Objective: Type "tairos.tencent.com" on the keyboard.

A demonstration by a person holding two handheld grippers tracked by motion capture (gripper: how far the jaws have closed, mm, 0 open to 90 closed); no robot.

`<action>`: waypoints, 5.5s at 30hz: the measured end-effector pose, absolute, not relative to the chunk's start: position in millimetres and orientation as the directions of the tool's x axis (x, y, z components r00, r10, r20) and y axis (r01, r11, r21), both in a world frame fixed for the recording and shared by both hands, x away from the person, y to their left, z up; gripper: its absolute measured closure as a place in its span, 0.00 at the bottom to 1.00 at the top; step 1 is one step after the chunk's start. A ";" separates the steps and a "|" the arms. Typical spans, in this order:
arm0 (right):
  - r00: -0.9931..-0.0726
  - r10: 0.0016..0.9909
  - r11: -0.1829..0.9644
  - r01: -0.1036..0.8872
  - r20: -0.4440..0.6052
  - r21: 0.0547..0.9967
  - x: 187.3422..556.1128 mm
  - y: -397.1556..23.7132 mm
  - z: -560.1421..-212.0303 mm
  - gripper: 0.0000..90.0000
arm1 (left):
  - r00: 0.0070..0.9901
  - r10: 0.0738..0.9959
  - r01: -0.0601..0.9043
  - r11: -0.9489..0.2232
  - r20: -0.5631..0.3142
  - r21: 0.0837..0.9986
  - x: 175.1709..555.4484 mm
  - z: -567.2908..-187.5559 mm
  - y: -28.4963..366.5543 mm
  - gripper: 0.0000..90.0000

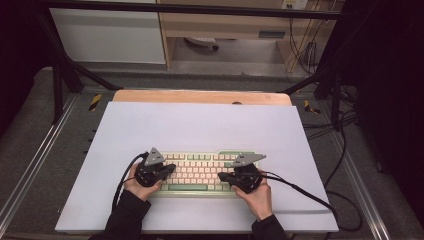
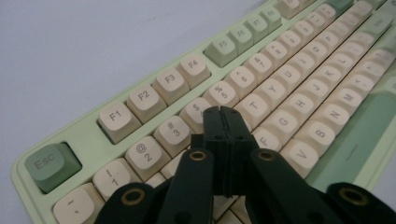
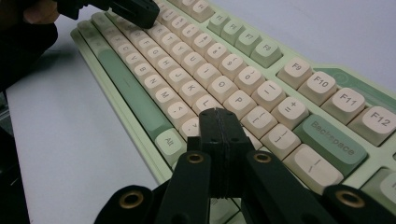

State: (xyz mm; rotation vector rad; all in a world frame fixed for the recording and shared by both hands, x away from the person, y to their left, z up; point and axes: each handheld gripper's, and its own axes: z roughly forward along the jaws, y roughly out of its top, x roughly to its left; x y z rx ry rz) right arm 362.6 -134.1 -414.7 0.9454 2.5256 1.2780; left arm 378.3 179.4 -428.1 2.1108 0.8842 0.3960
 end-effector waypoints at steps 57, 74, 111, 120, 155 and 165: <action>-0.838 0.517 0.467 0.447 0.174 0.763 369.7 -64.8 -417.8 1.00 | 0.694 0.718 0.470 -0.397 -0.052 0.789 357.7 -421.4 218.2 1.00; -0.836 0.518 0.481 0.459 0.180 0.747 372.6 -56.5 -430.9 1.00 | 0.695 0.717 0.469 -0.400 -0.050 0.787 358.0 -422.0 217.7 1.00; -0.821 0.552 0.463 0.445 0.143 0.767 370.5 -85.6 -407.8 1.00 | 0.698 0.715 0.461 -0.396 -0.049 0.794 356.7 -419.1 218.2 1.00; -0.801 0.580 0.445 0.463 0.147 0.767 370.2 -104.9 -409.0 1.00 | 0.710 0.703 0.456 -0.405 -0.049 0.793 355.0 -419.0 212.1 1.00; -0.791 0.591 0.427 0.472 0.157 0.771 364.8 -121.4 -411.5 1.00 | 0.766 0.642 0.438 -0.477 -0.038 0.762 351.4 -430.7 174.9 1.00; -0.791 0.592 0.424 0.469 0.154 0.775 365.1 -122.2 -411.4 1.00 | 0.769 0.638 0.431 -0.477 -0.035 0.766 350.1 -430.6 174.2 1.00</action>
